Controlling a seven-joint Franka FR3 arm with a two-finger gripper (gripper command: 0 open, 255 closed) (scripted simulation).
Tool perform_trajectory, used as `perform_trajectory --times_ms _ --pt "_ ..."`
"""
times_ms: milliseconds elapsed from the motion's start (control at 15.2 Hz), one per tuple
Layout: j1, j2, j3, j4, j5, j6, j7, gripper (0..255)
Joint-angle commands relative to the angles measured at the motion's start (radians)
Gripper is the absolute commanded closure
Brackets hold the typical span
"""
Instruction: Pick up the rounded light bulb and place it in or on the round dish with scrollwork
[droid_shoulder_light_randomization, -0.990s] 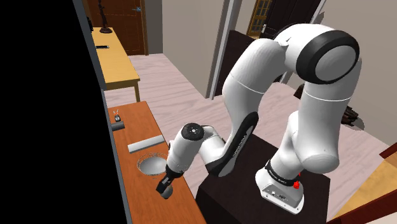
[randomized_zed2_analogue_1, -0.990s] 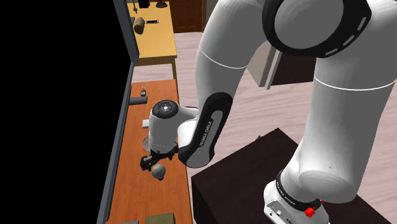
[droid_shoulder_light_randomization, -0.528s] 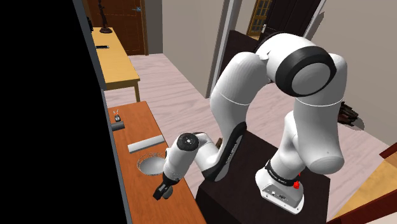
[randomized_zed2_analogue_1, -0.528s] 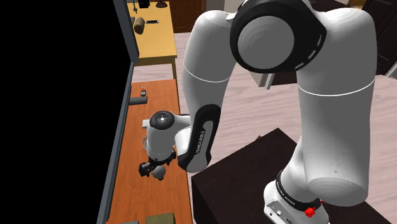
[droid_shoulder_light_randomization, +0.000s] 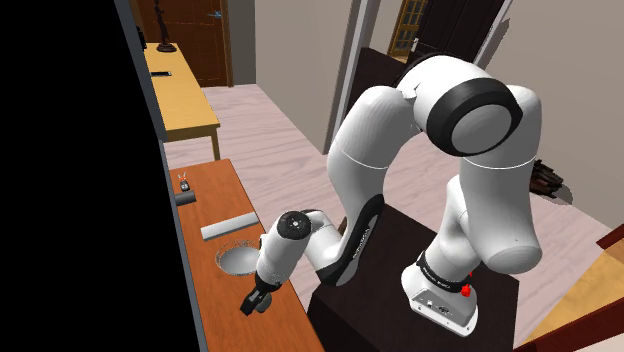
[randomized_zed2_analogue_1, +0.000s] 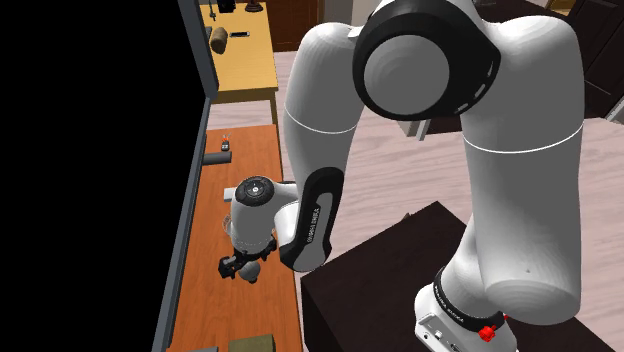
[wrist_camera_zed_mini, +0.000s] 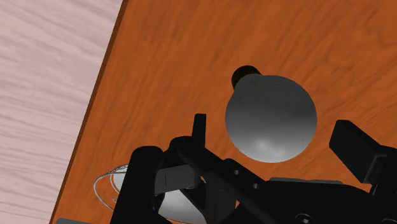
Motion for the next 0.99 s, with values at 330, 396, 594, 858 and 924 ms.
perform_trajectory --times_ms 330,396,594,858,924 --pt "0.000 0.000 0.000 0.000 0.000 0.000 0.000 255" --pt "0.000 0.000 0.000 0.000 0.000 0.000 0.000 255" --pt "0.000 0.000 0.000 0.000 0.000 0.000 0.000 255" --pt "-0.078 -0.064 0.083 -0.024 0.028 -0.052 -0.035 255" --pt "-0.098 -0.080 0.106 -0.029 0.038 -0.064 -0.046 255"
